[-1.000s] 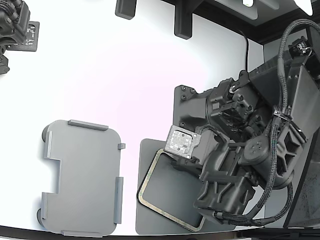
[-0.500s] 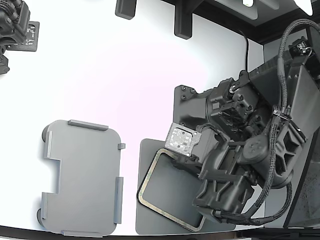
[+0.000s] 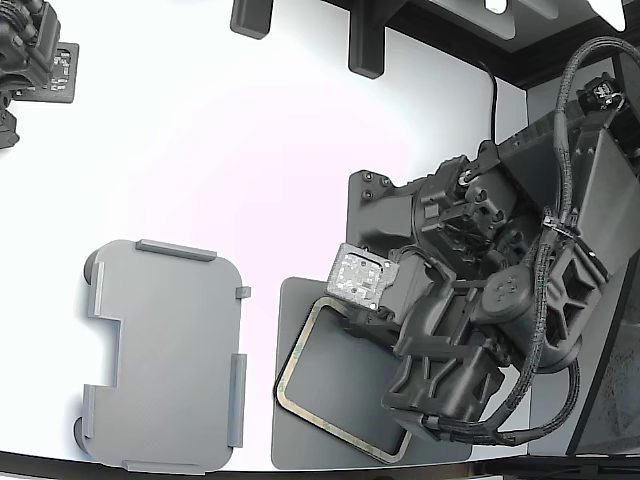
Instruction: Move top rectangular frame to the holder.
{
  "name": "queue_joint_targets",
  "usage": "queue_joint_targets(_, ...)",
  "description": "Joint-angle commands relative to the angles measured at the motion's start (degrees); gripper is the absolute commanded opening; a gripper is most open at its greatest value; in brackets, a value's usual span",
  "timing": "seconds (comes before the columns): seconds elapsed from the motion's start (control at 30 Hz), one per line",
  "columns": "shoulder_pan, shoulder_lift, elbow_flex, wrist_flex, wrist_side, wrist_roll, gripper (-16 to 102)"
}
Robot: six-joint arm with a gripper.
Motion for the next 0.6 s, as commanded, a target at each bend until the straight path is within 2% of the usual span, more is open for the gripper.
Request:
queue_joint_targets(0.0,-1.05,1.23,-1.05,-0.18,-0.09,0.0,45)
queue_joint_targets(0.57,-1.05,2.11,0.35,-0.35,-0.53,0.09,37)
